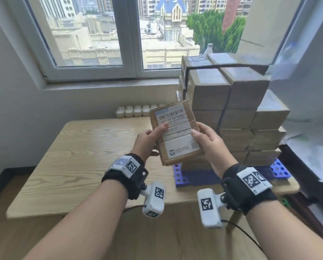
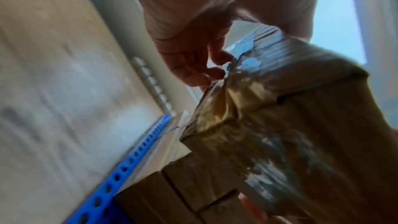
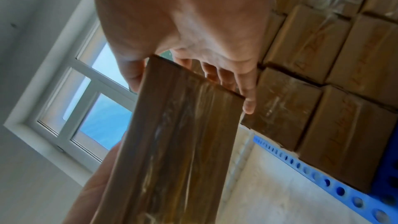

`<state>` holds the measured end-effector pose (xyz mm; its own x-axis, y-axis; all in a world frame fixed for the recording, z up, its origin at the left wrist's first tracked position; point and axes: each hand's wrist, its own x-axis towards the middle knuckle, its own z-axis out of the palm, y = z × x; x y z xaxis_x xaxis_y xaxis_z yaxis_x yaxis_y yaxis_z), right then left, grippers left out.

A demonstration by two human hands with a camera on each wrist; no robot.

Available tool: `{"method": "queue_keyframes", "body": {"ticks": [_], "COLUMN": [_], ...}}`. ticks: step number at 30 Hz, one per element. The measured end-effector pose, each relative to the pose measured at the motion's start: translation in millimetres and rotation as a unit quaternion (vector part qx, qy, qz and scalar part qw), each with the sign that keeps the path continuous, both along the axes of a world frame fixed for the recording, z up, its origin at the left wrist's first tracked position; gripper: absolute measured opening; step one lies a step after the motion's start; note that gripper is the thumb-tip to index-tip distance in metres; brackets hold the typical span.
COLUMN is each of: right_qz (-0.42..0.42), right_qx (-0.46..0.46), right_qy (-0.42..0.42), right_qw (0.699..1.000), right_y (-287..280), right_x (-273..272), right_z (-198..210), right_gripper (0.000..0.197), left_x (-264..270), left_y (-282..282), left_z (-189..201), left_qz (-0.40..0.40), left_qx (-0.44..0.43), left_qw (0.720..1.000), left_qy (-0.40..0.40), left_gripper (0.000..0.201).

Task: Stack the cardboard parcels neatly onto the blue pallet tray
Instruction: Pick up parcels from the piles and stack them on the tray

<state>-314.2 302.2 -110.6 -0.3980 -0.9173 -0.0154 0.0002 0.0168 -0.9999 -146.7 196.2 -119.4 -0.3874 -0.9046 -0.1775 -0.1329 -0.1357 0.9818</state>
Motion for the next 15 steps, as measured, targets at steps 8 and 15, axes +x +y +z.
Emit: {"method": "queue_keyframes", "body": {"ticks": [8, 15], "right_qz": [-0.03, -0.136], "right_qx": [-0.093, -0.103], "right_qy": [-0.002, 0.017], "right_qw": [0.995, 0.985], "right_y": [46, 72], "right_x": [-62, -176], "right_z": [87, 136], "right_gripper": [0.049, 0.019], "left_x": [-74, -203], "left_y": [18, 35], "left_z": [111, 163], "left_qz": [-0.07, -0.09], "left_qx": [-0.156, -0.24], "left_qw": [0.984, 0.964], "left_qy": [-0.046, -0.069], "left_gripper": [0.082, 0.077]}}
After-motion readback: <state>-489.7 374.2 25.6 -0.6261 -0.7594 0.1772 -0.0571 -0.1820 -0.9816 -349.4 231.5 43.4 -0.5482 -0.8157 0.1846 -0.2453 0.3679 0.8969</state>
